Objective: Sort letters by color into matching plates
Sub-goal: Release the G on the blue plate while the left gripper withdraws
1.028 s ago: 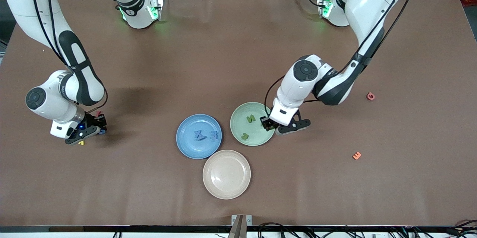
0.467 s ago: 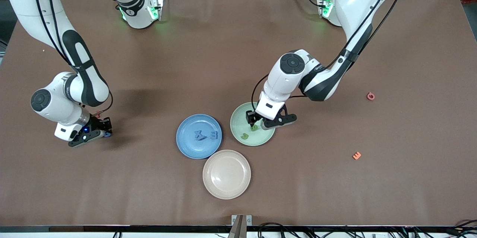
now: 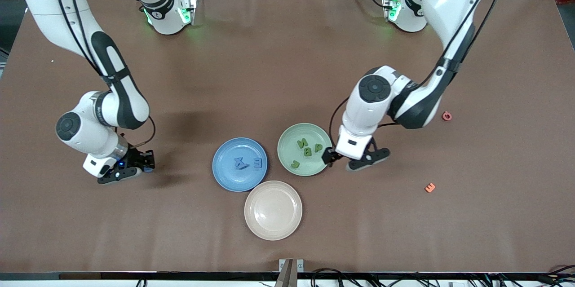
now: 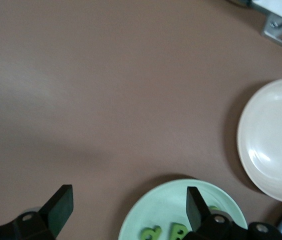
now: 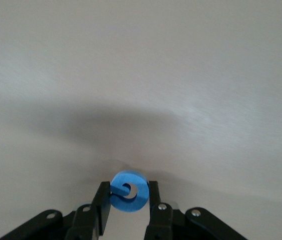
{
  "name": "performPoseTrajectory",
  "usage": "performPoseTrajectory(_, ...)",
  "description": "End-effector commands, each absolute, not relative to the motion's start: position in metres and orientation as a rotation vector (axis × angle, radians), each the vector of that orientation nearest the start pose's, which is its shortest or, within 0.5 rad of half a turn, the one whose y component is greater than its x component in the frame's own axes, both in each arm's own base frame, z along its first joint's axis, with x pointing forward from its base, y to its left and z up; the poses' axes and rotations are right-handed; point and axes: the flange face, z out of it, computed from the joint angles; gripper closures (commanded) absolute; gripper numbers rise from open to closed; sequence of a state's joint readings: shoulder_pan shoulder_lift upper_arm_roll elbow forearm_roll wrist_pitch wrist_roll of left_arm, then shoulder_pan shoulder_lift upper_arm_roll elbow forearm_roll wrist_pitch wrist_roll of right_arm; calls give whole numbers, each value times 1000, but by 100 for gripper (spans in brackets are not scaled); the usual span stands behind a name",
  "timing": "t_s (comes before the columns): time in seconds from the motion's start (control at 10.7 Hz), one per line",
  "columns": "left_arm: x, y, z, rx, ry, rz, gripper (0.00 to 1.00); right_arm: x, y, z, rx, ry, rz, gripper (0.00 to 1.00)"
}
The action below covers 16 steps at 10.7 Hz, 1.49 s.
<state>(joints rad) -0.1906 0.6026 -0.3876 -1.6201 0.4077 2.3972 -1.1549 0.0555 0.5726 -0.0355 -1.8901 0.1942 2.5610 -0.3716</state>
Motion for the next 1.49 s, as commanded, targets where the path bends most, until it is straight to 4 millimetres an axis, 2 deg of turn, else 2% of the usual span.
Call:
performPoseTrajectory(0.0, 631, -296, 358, -3056, -606, -339, 0, 651, 81, 228, -3016, -201, -196, 77)
performPoseTrajectory(0.09, 631, -277, 365, -3025, -572, -256, 0, 651, 112, 230, -3005, -161, -197, 77)
performPoseTrajectory(0.28, 619, -257, 378, -2986, -465, -77, 0, 647, 169, 229, -2984, -92, -187, 77)
performPoseTrajectory(0.37, 612, -250, 385, -2968, -460, -9, 0, 643, 195, 227, -2973, -65, -178, 77)
performPoseTrajectory(0.56, 583, -246, 392, -2973, -422, 118, 0, 638, 247, 231, -2952, -11, -186, 77)
performPoseTrajectory(0.75, 565, -230, 389, -2983, -369, 186, 0, 637, 282, 230, -2937, 26, -191, 76)
performPoseTrajectory(0.84, 554, -225, 389, -2990, -307, 207, 0, 635, 295, 228, -2934, 22, -192, 72)
performPoseTrajectory(0.93, 546, -211, 393, -3003, -268, 219, 0, 635, 297, 229, -2931, 16, -203, 45)
performPoseTrajectory(1.03, 540, -194, 399, -3019, -232, 227, 0, 635, 298, 230, -2936, -21, -211, 0)
performPoseTrajectory(1.21, 526, -174, 413, -3061, -207, 241, 0, 640, 291, 234, -2939, -181, -233, 0)
performPoseTrajectory(1.31, 526, -164, 422, -3080, -199, 231, 0, 644, 284, 237, -2941, -210, -244, 0)
performPoseTrajectory(1.4, 527, -153, 433, -3106, -180, 214, 0, 651, 267, 240, -2945, -224, -260, 0)
